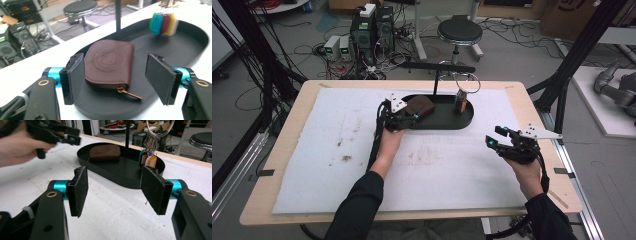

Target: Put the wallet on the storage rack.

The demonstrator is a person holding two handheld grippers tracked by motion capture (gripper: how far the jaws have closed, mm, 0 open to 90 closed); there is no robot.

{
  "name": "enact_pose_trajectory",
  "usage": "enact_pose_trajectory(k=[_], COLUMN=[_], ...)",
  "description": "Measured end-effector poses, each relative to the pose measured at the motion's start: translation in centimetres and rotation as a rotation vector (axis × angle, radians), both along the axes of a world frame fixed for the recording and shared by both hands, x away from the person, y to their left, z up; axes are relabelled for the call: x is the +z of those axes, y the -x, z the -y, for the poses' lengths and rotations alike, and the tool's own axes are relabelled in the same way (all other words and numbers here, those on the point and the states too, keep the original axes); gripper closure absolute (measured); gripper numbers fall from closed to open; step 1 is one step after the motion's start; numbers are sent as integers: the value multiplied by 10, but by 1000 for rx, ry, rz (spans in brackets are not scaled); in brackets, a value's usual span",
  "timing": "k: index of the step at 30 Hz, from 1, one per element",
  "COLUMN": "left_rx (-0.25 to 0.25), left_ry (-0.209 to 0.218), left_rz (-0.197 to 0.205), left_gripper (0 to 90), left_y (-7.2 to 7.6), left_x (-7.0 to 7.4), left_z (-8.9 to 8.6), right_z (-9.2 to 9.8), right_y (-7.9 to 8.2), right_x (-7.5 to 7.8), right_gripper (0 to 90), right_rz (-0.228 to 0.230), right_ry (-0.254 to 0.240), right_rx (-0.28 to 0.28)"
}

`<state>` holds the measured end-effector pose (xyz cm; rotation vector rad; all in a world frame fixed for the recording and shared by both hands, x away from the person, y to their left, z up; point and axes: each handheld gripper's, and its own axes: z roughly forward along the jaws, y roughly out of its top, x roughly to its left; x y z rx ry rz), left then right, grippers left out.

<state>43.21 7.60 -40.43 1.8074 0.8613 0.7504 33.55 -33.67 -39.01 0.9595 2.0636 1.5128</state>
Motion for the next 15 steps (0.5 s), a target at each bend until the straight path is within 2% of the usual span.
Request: enact_pose_trajectory(k=[3,8,11,13,15], left_rx=[-25,-78,-100,-94,-110], left_ry=[20,93,144,161,177], left_rz=[-6,-9,-17,-31,-36], left_gripper=[306,261,240,237,232], left_y=[17,47,62,72,81], left_x=[7,14,14,13,12], left_z=[-12,-39,-58,-70,-82], right_z=[1,4,5,5,6], right_y=[0,-1,-1,-1,-2], right_x=[0,-1,-1,-1,-1], right_gripper=[385,367,355,342,329], right_rz=[3,-3,-7,-5,-8], right_ry=[10,9,10,14,13], right_rx=[-1,-6,-10,-13,-18])
